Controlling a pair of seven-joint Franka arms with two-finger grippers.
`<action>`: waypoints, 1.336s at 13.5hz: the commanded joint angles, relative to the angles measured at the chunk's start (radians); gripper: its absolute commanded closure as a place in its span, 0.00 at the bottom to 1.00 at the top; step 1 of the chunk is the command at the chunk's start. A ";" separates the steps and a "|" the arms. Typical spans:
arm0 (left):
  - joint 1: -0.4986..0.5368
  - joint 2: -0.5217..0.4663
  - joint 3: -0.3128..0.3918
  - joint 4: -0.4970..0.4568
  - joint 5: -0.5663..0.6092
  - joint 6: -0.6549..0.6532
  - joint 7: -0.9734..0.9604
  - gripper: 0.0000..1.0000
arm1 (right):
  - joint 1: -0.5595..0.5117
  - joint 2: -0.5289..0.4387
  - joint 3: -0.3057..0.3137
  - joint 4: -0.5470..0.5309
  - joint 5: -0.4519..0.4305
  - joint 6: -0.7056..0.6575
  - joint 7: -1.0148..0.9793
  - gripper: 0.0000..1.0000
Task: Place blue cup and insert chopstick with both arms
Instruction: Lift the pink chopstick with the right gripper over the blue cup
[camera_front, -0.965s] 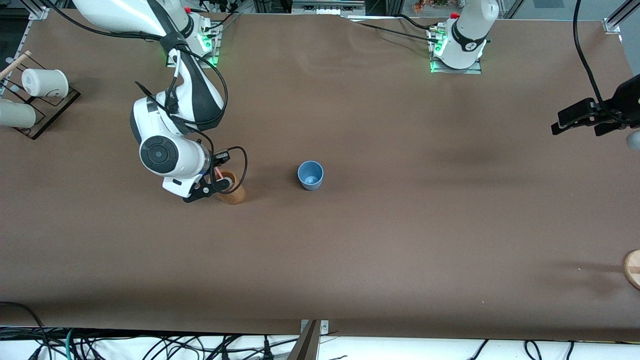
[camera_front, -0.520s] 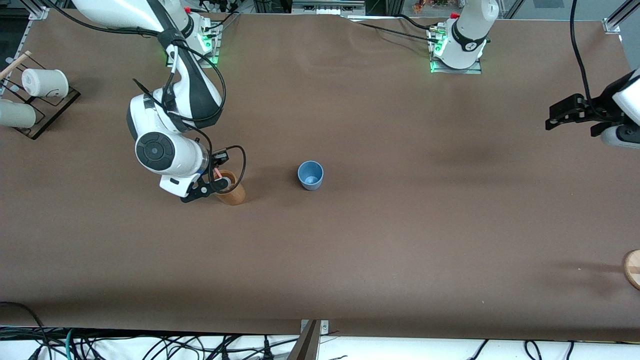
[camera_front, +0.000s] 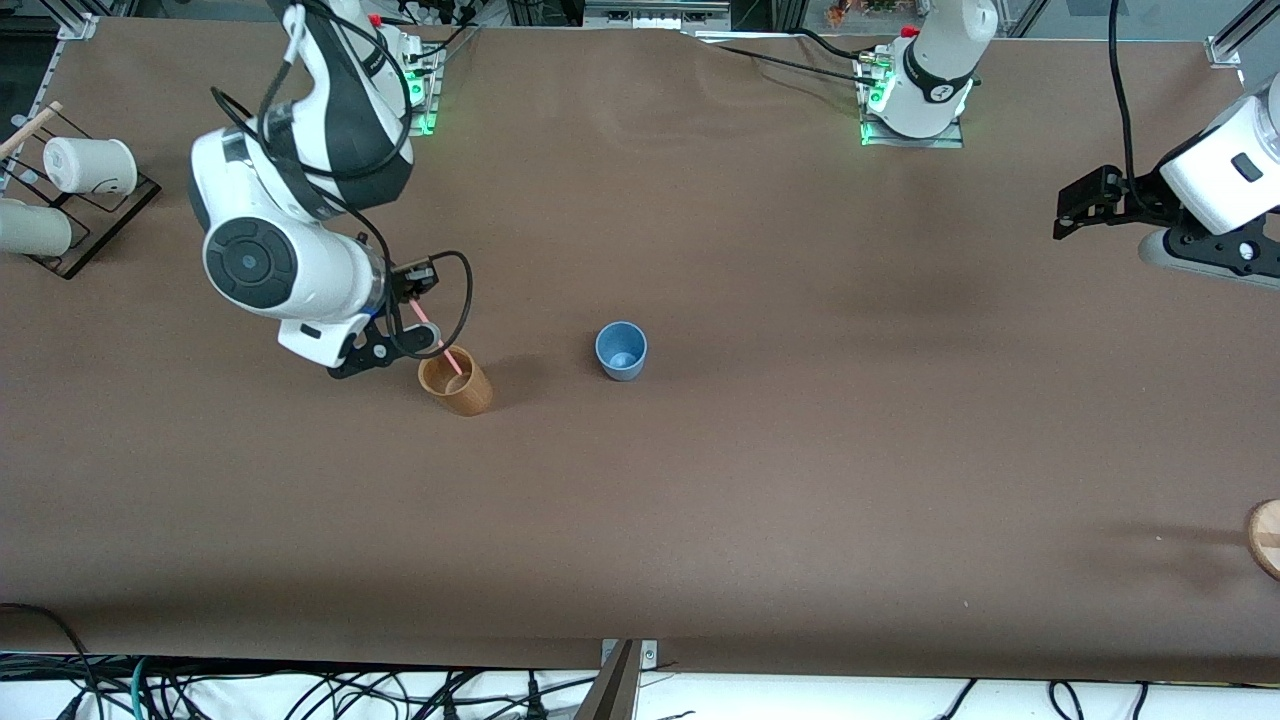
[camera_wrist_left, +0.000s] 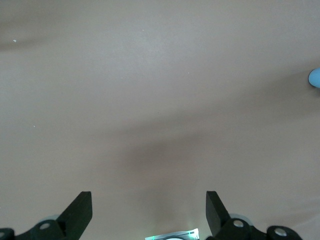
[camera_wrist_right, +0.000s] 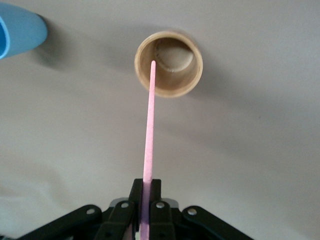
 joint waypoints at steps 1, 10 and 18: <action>-0.004 0.001 -0.001 -0.015 0.010 0.004 0.020 0.00 | 0.011 0.010 0.026 0.088 0.098 -0.105 0.089 1.00; 0.005 0.036 -0.001 0.007 -0.024 0.007 0.021 0.00 | 0.236 0.131 0.060 0.130 0.212 0.218 0.587 1.00; 0.004 0.044 0.002 0.008 -0.027 0.005 0.021 0.00 | 0.276 0.214 0.057 0.140 0.204 0.317 0.634 0.52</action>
